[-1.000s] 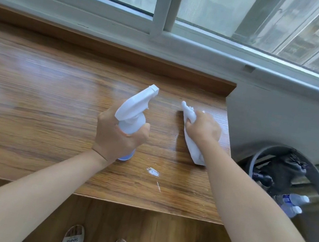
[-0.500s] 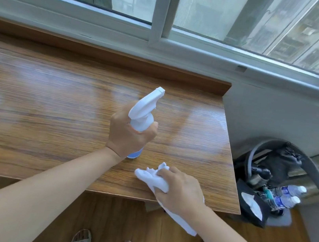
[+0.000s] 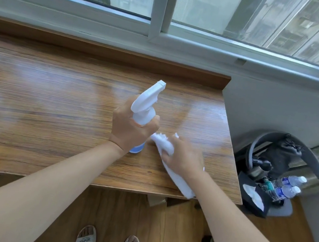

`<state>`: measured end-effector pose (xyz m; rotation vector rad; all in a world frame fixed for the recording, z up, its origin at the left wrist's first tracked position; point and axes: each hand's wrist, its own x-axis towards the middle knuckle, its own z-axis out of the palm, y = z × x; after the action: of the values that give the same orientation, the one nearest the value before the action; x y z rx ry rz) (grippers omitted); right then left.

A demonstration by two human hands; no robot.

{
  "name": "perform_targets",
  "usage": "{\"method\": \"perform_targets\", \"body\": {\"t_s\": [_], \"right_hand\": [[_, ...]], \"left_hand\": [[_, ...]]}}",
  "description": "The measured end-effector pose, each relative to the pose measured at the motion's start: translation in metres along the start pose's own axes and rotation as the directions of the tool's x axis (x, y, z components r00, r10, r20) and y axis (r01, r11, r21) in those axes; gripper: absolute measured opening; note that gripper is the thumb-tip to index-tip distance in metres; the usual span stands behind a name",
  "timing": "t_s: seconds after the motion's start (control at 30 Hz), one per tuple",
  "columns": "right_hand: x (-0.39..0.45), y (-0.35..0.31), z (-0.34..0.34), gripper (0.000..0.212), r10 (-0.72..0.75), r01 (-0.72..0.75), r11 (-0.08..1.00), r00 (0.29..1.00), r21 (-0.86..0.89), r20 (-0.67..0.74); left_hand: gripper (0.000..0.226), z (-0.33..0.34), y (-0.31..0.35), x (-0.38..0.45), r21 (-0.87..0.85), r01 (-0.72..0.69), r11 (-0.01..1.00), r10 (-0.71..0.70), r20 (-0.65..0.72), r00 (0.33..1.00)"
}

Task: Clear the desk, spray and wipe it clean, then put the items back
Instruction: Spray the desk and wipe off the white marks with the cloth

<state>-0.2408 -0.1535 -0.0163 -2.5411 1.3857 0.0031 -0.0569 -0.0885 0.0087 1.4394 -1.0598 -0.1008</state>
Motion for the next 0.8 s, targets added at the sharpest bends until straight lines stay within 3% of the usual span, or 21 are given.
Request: {"method": "perform_targets", "body": {"t_s": [0.23,0.33,0.47,0.57,0.67,0.8], "right_hand": [[-0.076,0.030,-0.011,0.028,-0.111,0.126,0.990,0.972,-0.061,0.208],[-0.048,0.028,-0.012,0.030,-0.058,0.069,0.995,0.986,-0.068,0.156],[0.012,0.024,-0.015,0.023,0.154,-0.153,0.988,0.987,-0.007,0.036],[0.023,0.013,-0.007,0.022,0.219,-0.219,0.975,0.975,0.030,-0.023],[-0.004,0.007,0.002,0.019,0.150,-0.148,0.988,0.988,0.046,-0.035],[-0.059,-0.012,0.008,0.033,-0.097,0.092,0.994,0.991,0.054,0.096]], "left_hand": [[0.052,0.002,0.002,0.000,-0.009,-0.028,1.000,0.028,0.018,0.999],[0.048,0.002,0.001,0.003,-0.003,-0.021,1.000,0.021,0.012,1.000],[0.047,0.002,0.000,0.003,0.002,0.013,1.000,-0.013,0.010,1.000],[0.050,0.002,0.000,0.002,0.009,0.031,0.999,-0.031,0.003,1.000],[0.049,0.002,0.000,0.001,0.020,0.030,0.999,-0.030,0.002,1.000],[0.049,0.003,0.000,0.002,0.037,0.038,0.999,-0.038,-0.010,0.999]]}}
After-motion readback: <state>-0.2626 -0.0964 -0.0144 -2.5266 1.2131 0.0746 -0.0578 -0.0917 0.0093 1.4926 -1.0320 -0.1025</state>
